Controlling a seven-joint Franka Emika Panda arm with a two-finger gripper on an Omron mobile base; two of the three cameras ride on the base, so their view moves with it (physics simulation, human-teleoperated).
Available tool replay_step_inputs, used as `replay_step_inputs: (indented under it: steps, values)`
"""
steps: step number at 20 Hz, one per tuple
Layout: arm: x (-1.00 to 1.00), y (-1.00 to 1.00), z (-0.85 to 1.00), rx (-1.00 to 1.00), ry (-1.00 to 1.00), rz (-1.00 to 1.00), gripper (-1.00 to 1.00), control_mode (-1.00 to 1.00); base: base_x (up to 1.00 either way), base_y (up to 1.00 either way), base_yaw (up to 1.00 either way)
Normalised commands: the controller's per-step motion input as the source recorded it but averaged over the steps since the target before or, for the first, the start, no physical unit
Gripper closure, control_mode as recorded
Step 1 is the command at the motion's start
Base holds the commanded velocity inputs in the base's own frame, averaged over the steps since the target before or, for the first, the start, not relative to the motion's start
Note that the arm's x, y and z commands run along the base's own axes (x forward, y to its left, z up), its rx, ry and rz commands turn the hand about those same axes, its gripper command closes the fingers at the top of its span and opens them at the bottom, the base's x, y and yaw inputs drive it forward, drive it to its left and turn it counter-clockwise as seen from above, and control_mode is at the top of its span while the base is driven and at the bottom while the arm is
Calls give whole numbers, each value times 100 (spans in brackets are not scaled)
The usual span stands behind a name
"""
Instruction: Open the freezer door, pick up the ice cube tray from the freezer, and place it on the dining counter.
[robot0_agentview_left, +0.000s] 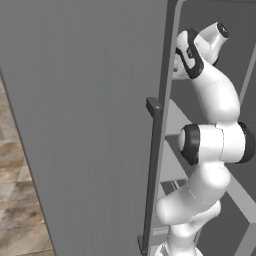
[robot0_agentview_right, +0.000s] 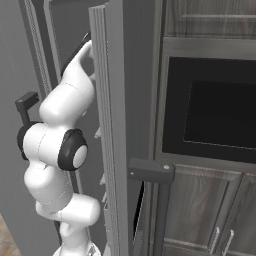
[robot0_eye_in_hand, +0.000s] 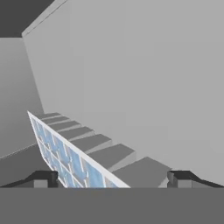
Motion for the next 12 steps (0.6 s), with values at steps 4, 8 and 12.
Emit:
replay_step_inputs:
  steps: [4,8,12]
  values:
    - [58,22,-5,0,0,0,-100,-100,0,0,0]
    - [41,19,0,0,0,0,-100,-100,0,0,0]
    - [30,9,-9,0,0,0,-100,-100,0,0,0]
